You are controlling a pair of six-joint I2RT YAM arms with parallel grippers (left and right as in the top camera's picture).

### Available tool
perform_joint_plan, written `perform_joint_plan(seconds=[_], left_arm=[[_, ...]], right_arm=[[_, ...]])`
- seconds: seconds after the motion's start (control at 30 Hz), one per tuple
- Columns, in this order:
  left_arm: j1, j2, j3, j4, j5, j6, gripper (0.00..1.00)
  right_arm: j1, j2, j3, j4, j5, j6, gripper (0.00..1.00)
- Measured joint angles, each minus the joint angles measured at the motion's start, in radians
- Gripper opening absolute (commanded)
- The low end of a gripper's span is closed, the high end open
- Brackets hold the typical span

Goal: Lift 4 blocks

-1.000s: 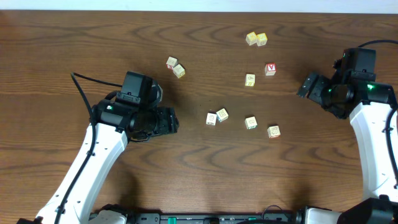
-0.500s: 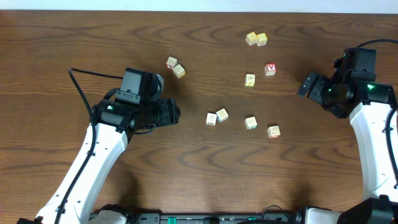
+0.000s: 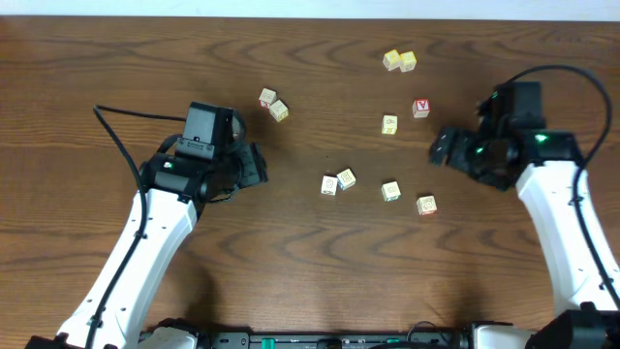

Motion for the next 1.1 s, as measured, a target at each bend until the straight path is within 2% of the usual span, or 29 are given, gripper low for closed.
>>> perform_joint_plan(seconds=[0.1, 0.27, 0.53, 0.83, 0.93, 1.0, 1.1], left_arm=[[0.0, 0.017, 0.0, 0.0, -0.013, -0.01, 0.6], [-0.022, 0.117, 0.0, 0.052, 0.049, -0.008, 0.57], [-0.141, 0.328, -0.001, 0.185, 0.19, 0.023, 0.57], [-0.256, 0.369, -0.002, 0.282, 0.206, 0.028, 0.58], [-0.304, 0.369, -0.002, 0.29, 0.179, 0.085, 0.58], [-0.339, 0.369, -0.002, 0.288, 0.127, 0.166, 0.64], [-0.363, 0.37, -0.002, 0.309, 0.074, 0.267, 0.66]], right_arm=[[0.028, -0.001, -0.071, 0.048, -0.001, -0.002, 0.99], [0.039, 0.0, -0.166, 0.147, -0.026, -0.003, 0.98], [0.039, 0.0, -0.174, 0.194, -0.042, -0.032, 0.97], [0.039, 0.0, -0.174, 0.23, -0.045, -0.042, 0.99], [0.039, 0.0, -0.174, 0.231, -0.045, -0.042, 0.99], [0.039, 0.0, -0.174, 0.231, -0.045, -0.042, 0.99], [0.039, 0.0, -0.174, 0.225, -0.045, -0.045, 0.99]])
